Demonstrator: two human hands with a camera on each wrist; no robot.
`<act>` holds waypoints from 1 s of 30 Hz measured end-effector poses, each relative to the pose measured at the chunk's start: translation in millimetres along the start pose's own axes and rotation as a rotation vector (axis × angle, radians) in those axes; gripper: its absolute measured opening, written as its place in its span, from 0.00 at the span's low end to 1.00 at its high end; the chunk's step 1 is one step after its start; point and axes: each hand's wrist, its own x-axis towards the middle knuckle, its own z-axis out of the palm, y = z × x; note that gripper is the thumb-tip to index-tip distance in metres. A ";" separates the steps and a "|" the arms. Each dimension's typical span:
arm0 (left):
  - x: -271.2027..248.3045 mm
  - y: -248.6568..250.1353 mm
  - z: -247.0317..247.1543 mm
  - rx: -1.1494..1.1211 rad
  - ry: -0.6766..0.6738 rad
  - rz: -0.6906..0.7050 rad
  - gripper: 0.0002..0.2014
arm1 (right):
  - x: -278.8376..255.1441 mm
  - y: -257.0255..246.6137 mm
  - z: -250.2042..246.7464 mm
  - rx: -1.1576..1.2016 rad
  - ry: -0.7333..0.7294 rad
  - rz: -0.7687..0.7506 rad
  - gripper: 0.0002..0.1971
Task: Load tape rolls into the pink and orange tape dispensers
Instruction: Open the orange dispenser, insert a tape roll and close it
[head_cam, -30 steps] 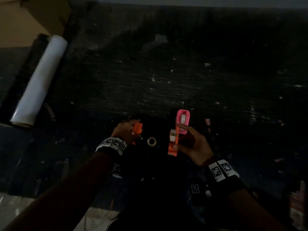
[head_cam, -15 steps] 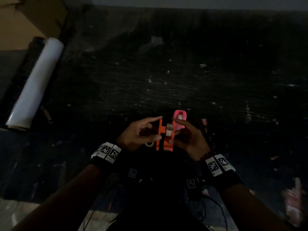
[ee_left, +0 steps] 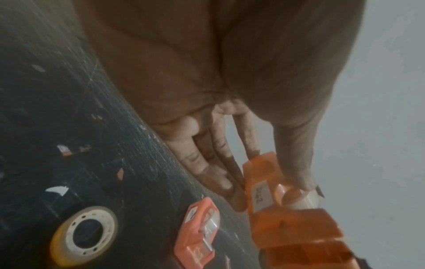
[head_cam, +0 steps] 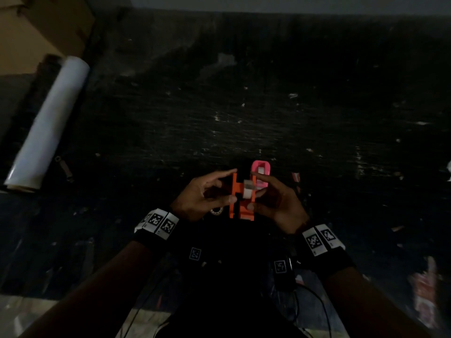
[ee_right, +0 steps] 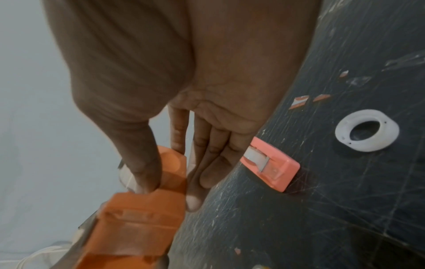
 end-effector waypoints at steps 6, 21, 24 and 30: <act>1.0 0.2 2.9 0.001 -0.014 -0.002 0.33 | -0.4 1.0 5.6 0.026 0.016 -0.009 0.37; 11.3 -2.9 9.3 0.051 0.011 -0.007 0.33 | 6.7 11.2 6.9 0.041 0.050 0.004 0.37; 14.1 -7.0 9.1 0.045 0.014 -0.007 0.33 | 7.2 11.2 8.0 0.013 0.059 -0.009 0.37; 16.6 -13.9 7.5 0.086 0.072 0.005 0.32 | 18.8 11.9 8.2 -0.190 0.142 -0.039 0.39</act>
